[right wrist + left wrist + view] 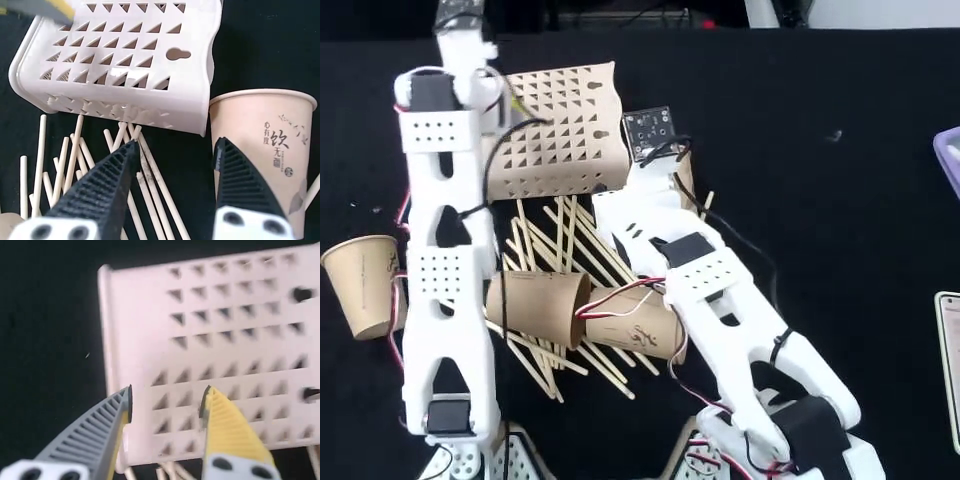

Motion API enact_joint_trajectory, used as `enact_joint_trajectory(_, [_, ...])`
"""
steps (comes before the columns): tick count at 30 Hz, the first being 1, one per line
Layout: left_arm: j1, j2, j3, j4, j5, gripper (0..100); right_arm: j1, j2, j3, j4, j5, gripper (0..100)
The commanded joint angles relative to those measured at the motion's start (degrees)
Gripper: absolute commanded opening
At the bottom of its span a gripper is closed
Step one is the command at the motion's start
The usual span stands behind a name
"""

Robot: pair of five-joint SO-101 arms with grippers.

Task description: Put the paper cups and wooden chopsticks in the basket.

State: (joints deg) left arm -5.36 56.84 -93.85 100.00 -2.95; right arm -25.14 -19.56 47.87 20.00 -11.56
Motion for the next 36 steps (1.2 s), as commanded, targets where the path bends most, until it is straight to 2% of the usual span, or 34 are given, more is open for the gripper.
enact_joint_trajectory(1, [1.7,-7.5,-1.5,-1.6,3.3,24,-0.4,-0.2,-0.1,-1.2,-0.3,24.0])
enact_joint_trajectory(4, [0.9,-9.8,-1.4,-2.1,3.6,24,-0.3,-0.2,-0.1,-1.2,-0.3,24.0])
enact_joint_trajectory(8, [-4.6,-10.0,-1.2,-1.7,3.0,24,-0.3,-0.2,0.0,-1.1,-0.3,23.9])
enact_joint_trajectory(13, [-11.1,-4.5,-1.1,-1.3,-5.0,24,-0.3,-0.2,0.0,-1.1,-0.1,23.9])
enact_joint_trajectory(17, [-12.3,2.8,-1.4,-1.0,-6.9,24,-0.3,-0.2,-0.2,-1.2,-0.1,24.0])
enact_joint_trajectory(22, [-12.0,7.8,-1.5,-2.6,-6.8,24,-0.3,-0.2,-0.1,-1.2,0.0,24.0])
enact_joint_trajectory(30, [-12.3,4.0,-1.5,-2.6,-6.7,24,-0.3,-0.2,-0.1,-1.3,0.0,24.0])
enact_joint_trajectory(36, [-11.6,-5.1,-1.5,-2.5,1.3,24,-0.3,-0.2,-0.1,-1.3,0.0,24.0])
